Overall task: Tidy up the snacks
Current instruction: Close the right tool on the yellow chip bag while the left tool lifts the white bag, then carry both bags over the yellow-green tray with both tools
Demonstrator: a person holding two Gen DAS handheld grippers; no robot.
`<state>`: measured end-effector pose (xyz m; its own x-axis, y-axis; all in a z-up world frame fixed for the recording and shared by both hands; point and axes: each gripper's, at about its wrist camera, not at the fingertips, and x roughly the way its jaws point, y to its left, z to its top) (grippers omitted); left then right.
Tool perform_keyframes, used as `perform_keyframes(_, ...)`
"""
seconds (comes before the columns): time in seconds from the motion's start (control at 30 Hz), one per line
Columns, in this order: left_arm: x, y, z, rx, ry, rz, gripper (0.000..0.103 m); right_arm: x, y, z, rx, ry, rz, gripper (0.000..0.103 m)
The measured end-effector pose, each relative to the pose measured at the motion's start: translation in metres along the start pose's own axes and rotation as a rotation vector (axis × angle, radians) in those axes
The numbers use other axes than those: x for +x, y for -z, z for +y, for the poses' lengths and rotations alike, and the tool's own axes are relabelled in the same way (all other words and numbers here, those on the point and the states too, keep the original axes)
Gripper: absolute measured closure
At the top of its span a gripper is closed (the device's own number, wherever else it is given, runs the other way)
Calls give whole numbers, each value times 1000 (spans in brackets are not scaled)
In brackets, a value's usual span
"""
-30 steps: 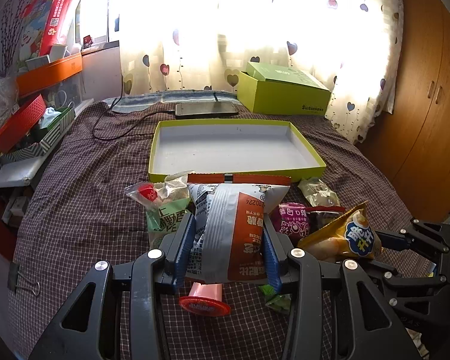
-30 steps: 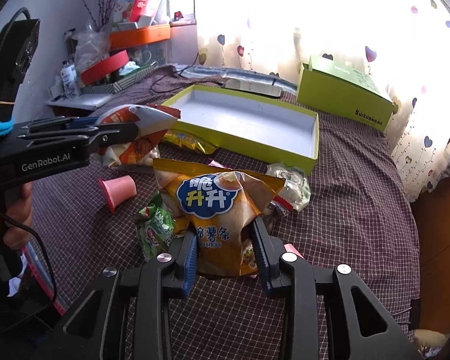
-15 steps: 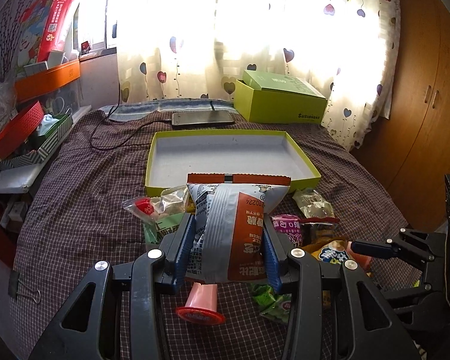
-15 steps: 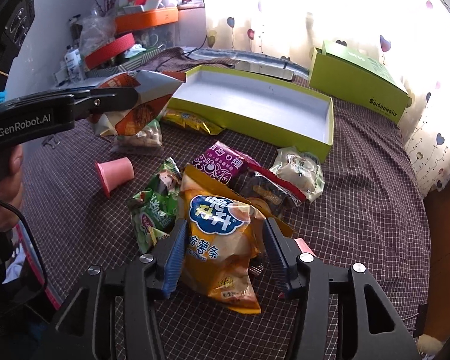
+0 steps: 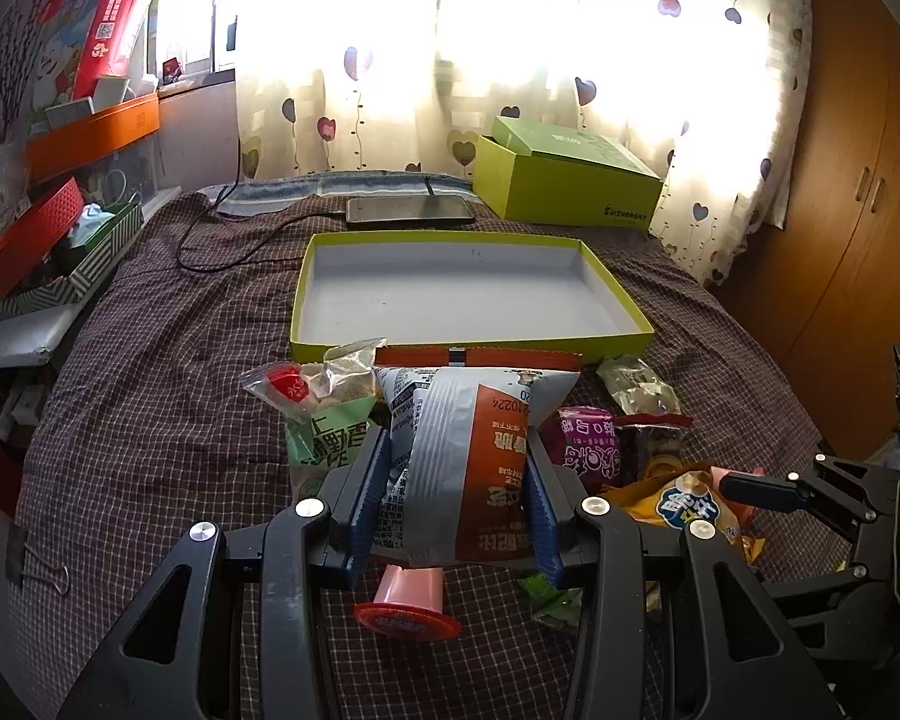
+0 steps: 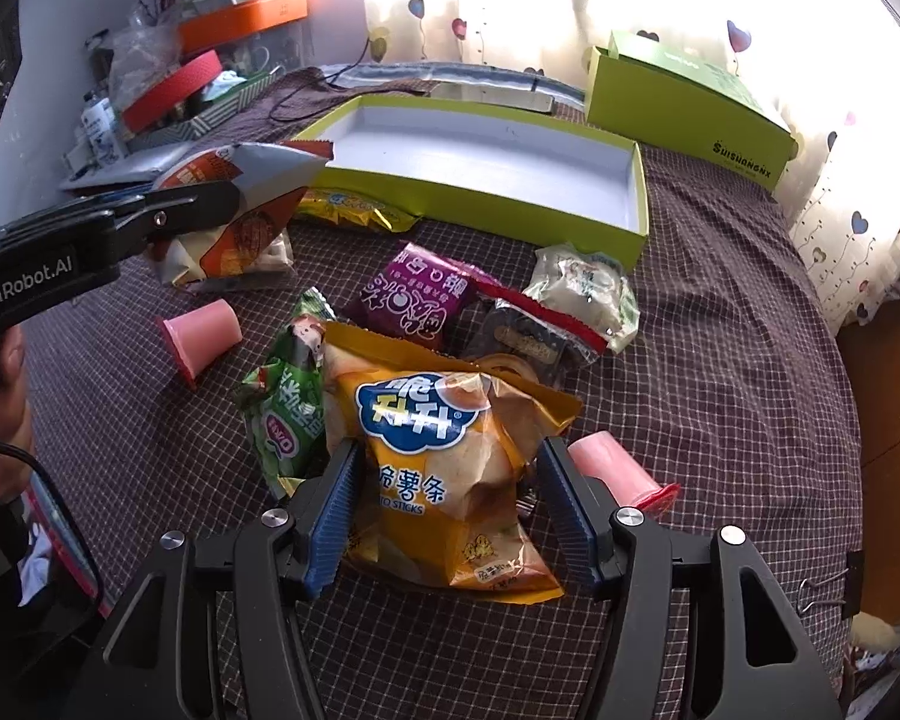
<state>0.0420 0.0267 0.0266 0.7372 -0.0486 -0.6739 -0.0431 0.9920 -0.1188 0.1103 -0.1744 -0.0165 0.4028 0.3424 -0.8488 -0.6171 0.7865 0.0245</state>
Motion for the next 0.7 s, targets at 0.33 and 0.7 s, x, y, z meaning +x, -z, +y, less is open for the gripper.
perform_keyframes(0.33, 0, 1, -4, -1, 23, 5, 60, -1, 2, 0, 29, -95, -46, 59)
perform_keyframes(0.7, -10, -15, -5, -7, 6, -51, 60, -50, -24, -9, 33, -78, -225, 60)
